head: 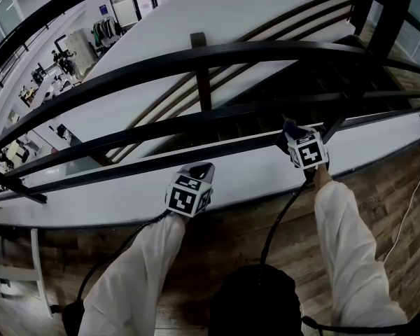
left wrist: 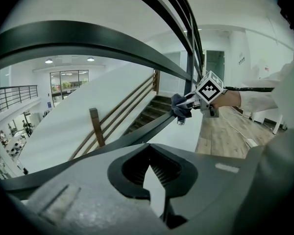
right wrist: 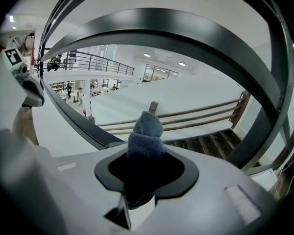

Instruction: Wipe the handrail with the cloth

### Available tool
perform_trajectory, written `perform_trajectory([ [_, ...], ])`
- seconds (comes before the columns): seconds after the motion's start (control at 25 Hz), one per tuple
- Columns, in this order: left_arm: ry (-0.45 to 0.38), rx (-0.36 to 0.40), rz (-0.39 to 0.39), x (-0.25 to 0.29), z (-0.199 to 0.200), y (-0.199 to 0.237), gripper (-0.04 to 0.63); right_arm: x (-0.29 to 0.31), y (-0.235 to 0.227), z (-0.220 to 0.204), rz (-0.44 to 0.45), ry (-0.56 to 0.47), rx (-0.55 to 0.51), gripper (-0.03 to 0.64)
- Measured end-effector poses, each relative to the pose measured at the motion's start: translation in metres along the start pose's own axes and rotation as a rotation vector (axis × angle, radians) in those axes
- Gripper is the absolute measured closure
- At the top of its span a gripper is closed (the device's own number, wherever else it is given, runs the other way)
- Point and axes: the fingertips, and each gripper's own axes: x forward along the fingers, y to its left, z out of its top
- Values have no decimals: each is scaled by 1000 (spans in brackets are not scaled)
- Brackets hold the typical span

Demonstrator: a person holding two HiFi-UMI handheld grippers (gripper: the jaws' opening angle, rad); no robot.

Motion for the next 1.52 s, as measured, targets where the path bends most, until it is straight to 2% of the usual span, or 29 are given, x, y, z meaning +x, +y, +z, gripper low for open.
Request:
perform_trajectory([
  [0.32, -37, -58, -108, 19, 30, -49, 594, -2, -62, -20, -82, 15, -21, 509],
  [0.44, -21, -56, -135, 19, 28, -63, 595, -3, -92, -36, -155, 38, -47, 510],
  [0.52, -20, -73, -142, 18, 27, -67, 594, -3, -108, -43, -211, 51, -101, 511],
  [0.6, -17, -89, -150, 16, 24, -71, 594, -2, -116, -44, -258, 72, -202, 512],
  [0.72, 8, -58, -159, 16, 15, -76, 595, 3, -124, -50, -345, 135, -376, 515],
  [0.8, 17, -56, -155, 15, 11, -74, 595, 8, -132, -59, -440, 210, -538, 515],
  [0.92, 0, -64, -164, 5, 11, -68, 595, 6, -137, -64, -579, 342, -841, 515],
  [1.0, -11, -40, -171, -7, 11, -59, 594, -4, -137, -66, -622, 419, -919, 515],
  [1.08, -17, -35, -173, -21, 8, -46, 594, -14, -136, -71, -629, 473, -914, 515],
  [1.12, -22, -38, -172, -28, 6, -38, 594, -17, -131, -71, -627, 464, -896, 515],
  [1.16, -29, -40, -171, -34, 3, -30, 594, -19, -123, -69, -620, 425, -868, 515],
  [1.24, -48, -37, -169, -47, 1, -13, 595, -22, -93, -54, -568, 281, -761, 515],
  [1.36, -79, -13, -180, -73, 1, 7, 594, -43, -2, -23, -398, 44, -544, 515],
  [1.52, -109, 87, -225, -142, -4, 18, 595, -106, 140, 35, -197, -146, -357, 515],
])
